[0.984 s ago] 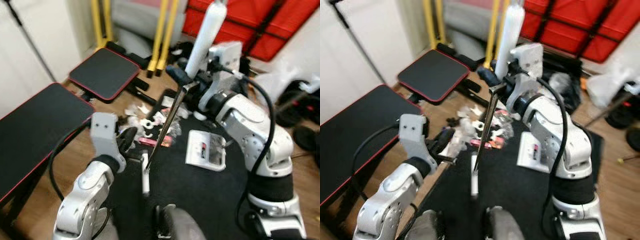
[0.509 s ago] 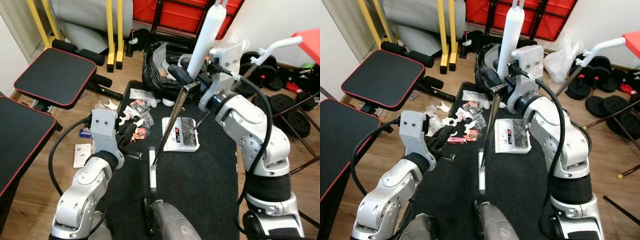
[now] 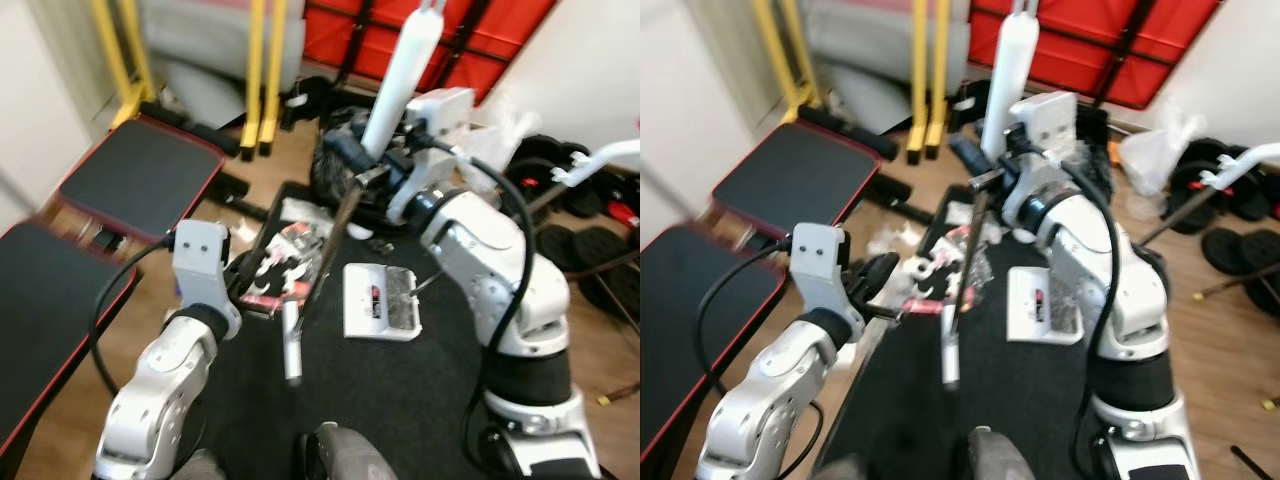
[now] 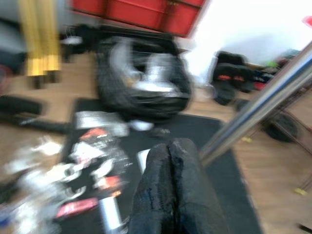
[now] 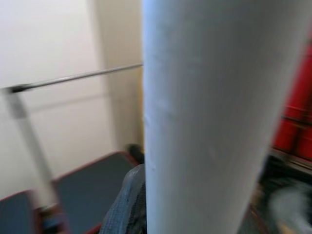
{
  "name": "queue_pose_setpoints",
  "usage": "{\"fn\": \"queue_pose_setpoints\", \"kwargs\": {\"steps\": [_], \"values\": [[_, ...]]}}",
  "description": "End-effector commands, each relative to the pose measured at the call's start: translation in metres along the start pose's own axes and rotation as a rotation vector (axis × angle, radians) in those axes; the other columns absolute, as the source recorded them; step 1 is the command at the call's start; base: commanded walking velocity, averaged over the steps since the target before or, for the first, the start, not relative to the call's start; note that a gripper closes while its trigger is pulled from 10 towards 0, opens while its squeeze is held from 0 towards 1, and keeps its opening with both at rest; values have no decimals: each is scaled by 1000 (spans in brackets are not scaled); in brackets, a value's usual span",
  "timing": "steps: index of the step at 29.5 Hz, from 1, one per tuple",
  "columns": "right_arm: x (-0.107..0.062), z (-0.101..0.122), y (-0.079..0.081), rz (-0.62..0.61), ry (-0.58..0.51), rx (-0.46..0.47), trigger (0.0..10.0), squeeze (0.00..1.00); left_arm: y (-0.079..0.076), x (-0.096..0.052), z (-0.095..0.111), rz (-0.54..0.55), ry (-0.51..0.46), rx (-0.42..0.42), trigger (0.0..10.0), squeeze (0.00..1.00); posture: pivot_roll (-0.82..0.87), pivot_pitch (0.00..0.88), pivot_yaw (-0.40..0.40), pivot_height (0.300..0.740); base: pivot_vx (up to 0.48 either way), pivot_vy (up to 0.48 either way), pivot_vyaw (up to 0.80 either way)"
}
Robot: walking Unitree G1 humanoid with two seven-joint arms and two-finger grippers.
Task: Sweep floor
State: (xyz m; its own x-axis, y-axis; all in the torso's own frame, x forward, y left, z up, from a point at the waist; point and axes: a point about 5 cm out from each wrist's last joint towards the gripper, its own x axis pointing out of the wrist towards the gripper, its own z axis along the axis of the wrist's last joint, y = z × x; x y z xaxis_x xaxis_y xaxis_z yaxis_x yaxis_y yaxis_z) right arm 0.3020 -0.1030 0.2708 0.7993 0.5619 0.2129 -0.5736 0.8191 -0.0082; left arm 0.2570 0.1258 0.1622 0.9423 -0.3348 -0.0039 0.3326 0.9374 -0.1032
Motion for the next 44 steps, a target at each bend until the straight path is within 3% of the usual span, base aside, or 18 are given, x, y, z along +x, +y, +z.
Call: {"fn": "queue_pose_setpoints", "kwargs": {"steps": [1,20,30,41,42,44], "values": [[-2,9,-3,-14,-40,-33,10000,0,-6,-2,-7,-36,28,-6,10000,0,-156,189,-176,740,0,0,-800],[-1,9,1,29,-51,-34,10000,0,-6,-2,-8,-39,17,-10,10000,0,-147,186,-177,740,0,0,-800],[-1,5,-4,-11,-36,-88,10000,0,-3,-1,-5,-29,6,-3,10000,0,-144,187,-173,740,0,0,0],[-3,-4,-7,-46,-8,-80,10000,0,-1,1,-2,-14,-12,0,10000,0,-146,187,-171,740,0,0,0],[-4,-5,-5,-10,-17,-57,157,0,-1,1,-2,-14,-12,0,10000,0,-146,187,-171,740,0,0,0],[-5,-5,-3,14,-36,-65,0,0,-1,2,-2,-12,-14,-2,10000,0,-146,187,-171,740,0,0,0]]}}
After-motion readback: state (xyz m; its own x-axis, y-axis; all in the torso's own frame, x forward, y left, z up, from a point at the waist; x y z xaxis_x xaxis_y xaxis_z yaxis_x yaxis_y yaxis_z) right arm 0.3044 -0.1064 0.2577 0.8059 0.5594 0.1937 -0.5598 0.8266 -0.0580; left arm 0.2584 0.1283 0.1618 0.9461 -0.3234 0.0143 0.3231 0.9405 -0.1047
